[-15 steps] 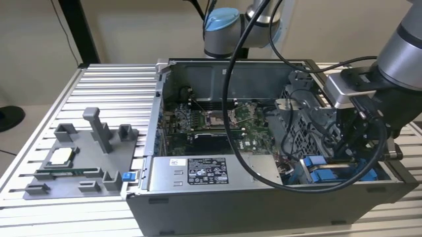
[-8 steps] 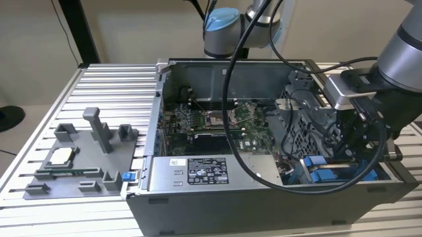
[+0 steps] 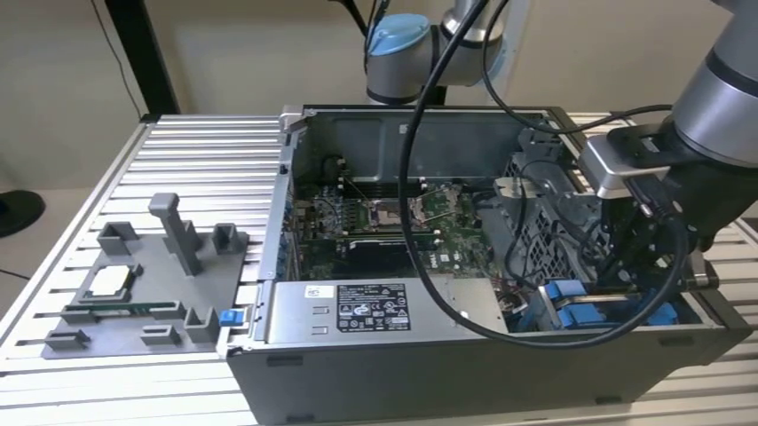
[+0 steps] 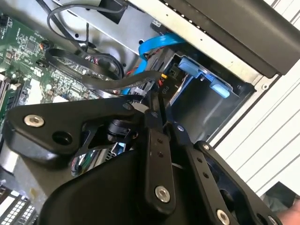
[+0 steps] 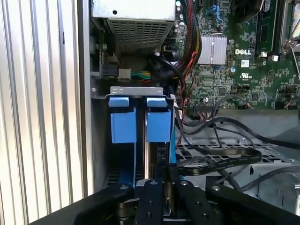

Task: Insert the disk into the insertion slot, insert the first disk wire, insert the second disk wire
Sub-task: 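Insert the second disk wire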

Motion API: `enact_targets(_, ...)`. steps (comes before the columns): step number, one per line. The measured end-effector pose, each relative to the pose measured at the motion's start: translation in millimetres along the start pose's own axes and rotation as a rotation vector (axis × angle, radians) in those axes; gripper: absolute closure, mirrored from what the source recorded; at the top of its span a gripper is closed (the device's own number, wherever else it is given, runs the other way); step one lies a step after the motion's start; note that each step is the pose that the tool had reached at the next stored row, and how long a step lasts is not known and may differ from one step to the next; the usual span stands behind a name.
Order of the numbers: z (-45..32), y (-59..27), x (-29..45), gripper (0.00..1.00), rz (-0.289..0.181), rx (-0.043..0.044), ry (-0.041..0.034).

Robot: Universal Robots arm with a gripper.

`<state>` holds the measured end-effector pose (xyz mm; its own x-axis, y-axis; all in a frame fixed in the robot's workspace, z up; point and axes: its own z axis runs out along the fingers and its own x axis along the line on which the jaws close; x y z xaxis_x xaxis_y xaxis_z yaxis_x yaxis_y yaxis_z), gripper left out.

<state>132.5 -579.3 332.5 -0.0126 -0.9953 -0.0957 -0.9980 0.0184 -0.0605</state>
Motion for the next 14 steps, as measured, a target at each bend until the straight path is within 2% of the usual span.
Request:
enact_targets(1,0.5,0.0,0.1,0.0,0.0,-0.0001,-0.0012)
enact_targets(3,-2.9,-0.3,-0.2,0.0,0.0,0.0,-0.0047)
enact_targets(5,-13.4,-0.9,-1.1,0.0,0.0,-0.0001,-0.0017)
enact_targets(14,-54.0,-3.3,-5.0,0.0,0.0,0.0,-0.0016)
